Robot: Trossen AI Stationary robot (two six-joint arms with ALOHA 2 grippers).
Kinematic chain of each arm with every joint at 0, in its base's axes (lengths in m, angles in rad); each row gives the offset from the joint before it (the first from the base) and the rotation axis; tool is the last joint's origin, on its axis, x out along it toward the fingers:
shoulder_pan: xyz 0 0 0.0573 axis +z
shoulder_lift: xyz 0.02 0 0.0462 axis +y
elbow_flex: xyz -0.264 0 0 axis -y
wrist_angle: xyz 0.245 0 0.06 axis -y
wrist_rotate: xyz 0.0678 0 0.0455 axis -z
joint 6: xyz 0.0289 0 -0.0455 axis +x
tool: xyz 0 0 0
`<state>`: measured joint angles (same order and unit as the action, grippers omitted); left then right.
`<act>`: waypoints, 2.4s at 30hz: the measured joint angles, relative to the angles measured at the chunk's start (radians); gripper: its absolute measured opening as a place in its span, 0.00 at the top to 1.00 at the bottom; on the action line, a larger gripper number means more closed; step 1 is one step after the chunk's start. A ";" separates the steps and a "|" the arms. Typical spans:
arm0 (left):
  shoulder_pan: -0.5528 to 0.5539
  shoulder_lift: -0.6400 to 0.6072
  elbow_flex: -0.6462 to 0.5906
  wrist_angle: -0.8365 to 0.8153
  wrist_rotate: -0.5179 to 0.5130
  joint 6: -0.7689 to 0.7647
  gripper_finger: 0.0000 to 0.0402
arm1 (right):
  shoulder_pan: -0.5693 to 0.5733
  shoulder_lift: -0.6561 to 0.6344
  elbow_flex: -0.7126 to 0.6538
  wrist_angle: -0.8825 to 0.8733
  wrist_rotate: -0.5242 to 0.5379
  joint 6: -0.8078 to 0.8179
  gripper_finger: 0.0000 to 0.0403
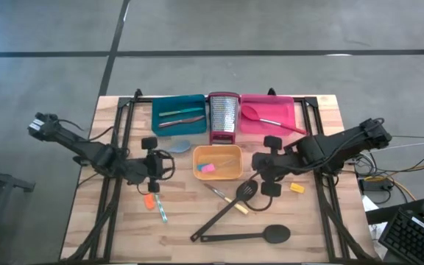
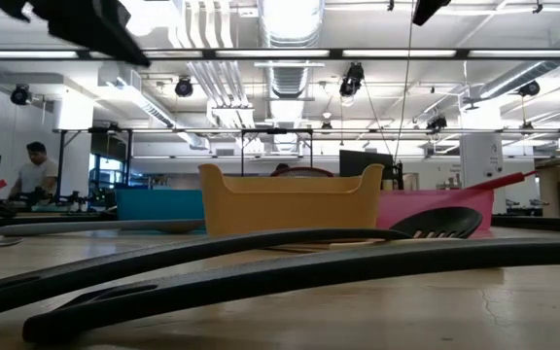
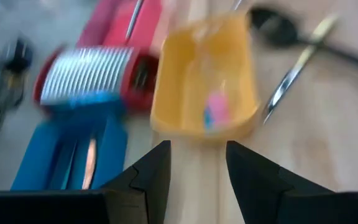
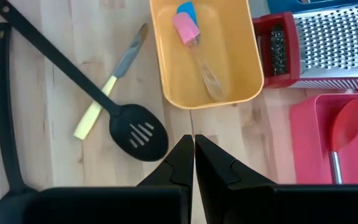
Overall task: Pick & Place Kitchen Items
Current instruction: Put the gray serving spoon into the pink bin
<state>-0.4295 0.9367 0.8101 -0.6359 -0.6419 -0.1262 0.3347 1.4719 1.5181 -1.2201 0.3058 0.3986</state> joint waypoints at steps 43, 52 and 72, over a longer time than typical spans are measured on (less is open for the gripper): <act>0.751 0.412 -0.025 -0.203 0.521 0.206 0.61 | -0.001 -0.006 0.000 0.084 0.002 0.009 0.98; 0.773 0.506 -0.025 -0.150 0.537 0.226 0.61 | -0.001 -0.007 0.000 0.085 0.002 0.009 0.98; 0.831 0.612 -0.025 -0.142 0.639 0.244 0.87 | -0.001 -0.008 0.000 0.082 0.001 0.009 0.98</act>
<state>0.4015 1.5492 0.7853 -0.7775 -0.0033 0.1182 0.3340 1.4639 1.5181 -1.1378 0.3069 0.4080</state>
